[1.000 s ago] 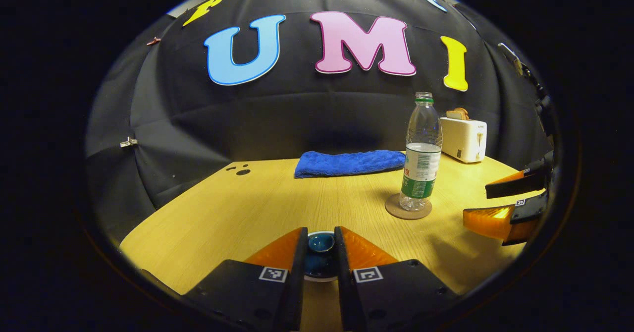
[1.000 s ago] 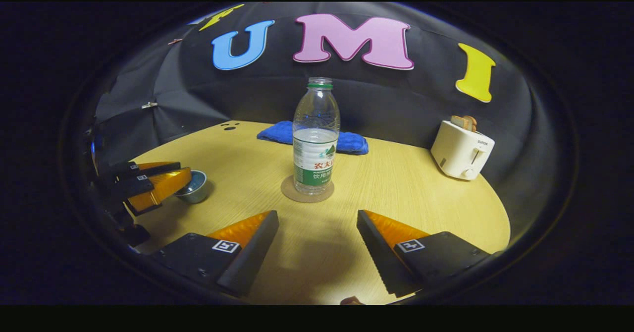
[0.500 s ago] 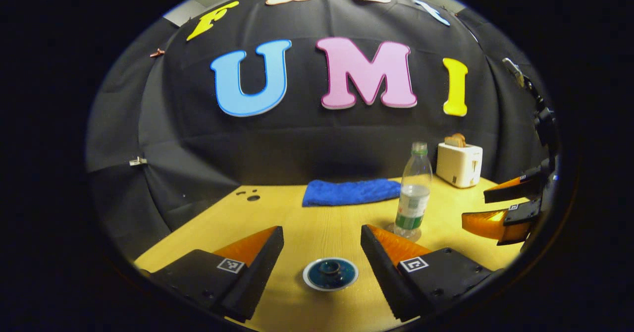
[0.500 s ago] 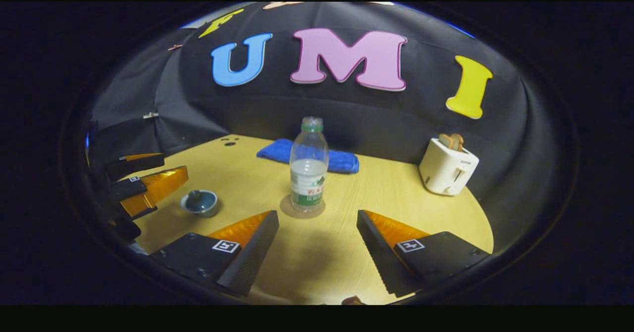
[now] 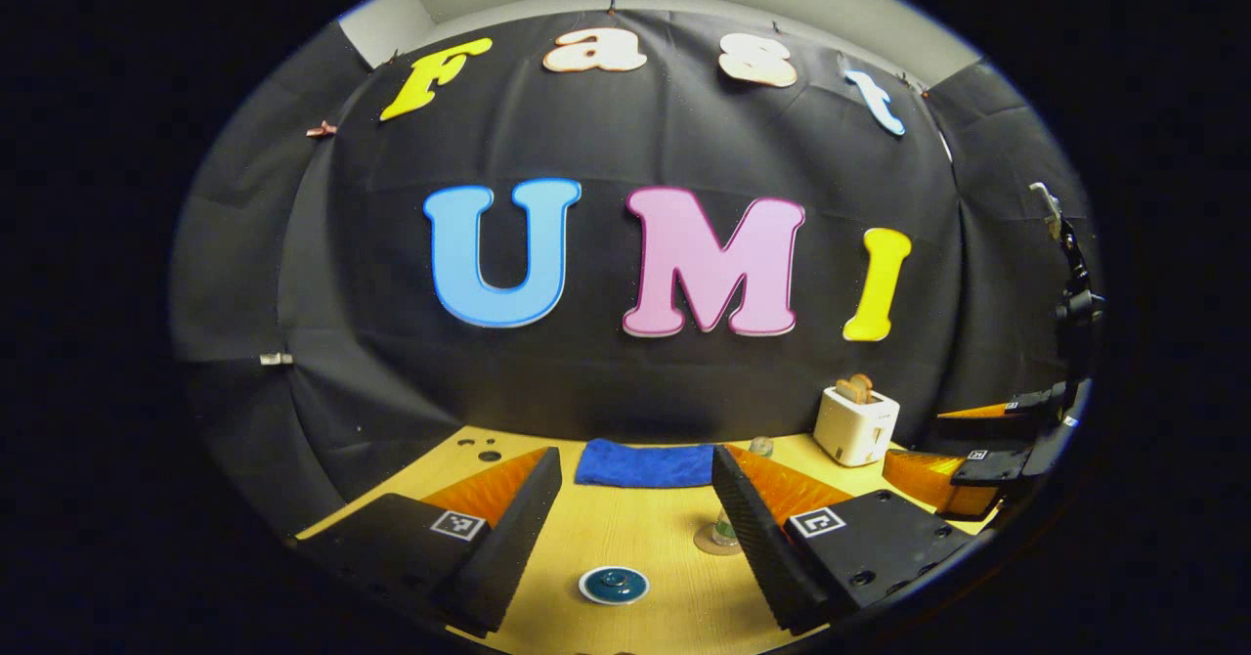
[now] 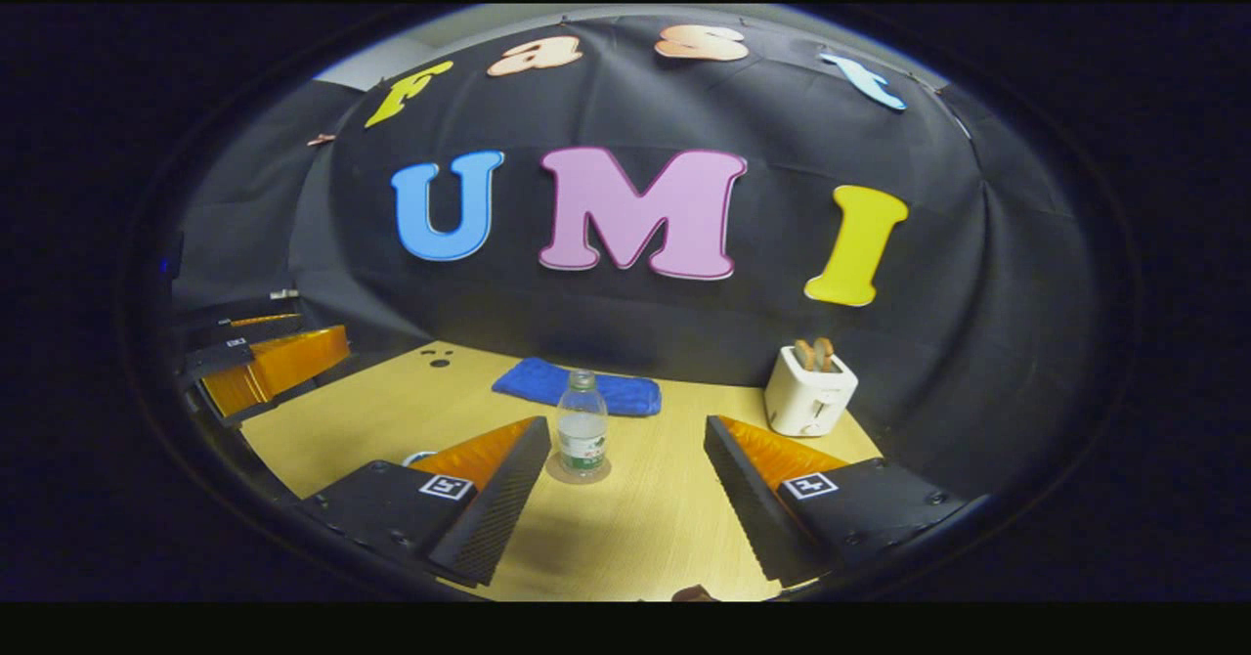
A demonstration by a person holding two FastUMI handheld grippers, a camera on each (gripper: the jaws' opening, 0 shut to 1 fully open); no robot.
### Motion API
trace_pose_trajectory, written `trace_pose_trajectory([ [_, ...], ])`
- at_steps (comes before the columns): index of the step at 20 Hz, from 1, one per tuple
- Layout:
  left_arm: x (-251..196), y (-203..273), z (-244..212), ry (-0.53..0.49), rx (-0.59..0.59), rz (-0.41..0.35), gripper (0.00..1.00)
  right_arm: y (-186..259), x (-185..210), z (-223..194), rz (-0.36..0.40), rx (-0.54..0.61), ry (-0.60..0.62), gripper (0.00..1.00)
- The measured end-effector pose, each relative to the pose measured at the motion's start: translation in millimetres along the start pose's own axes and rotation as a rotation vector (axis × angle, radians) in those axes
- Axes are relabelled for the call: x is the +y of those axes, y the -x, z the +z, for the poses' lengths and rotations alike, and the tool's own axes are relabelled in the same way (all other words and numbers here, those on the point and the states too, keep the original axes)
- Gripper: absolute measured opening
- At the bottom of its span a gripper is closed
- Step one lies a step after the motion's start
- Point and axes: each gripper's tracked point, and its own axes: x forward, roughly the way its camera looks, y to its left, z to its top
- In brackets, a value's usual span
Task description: Open the teacup lid with one hand, grasp the water bottle and pour water into the teacup with the other hand; after pouring, place the water bottle on the coaster and then close the teacup lid.
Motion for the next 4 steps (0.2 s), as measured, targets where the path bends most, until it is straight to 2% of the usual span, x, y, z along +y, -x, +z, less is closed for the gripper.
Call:
trace_pose_trajectory([
  [4,-5.8,28.2,35.4,-0.007,-0.043,-0.062,0.97,40.8,-3.9,32.0,-0.071,-0.061,-0.008,0.98],
])
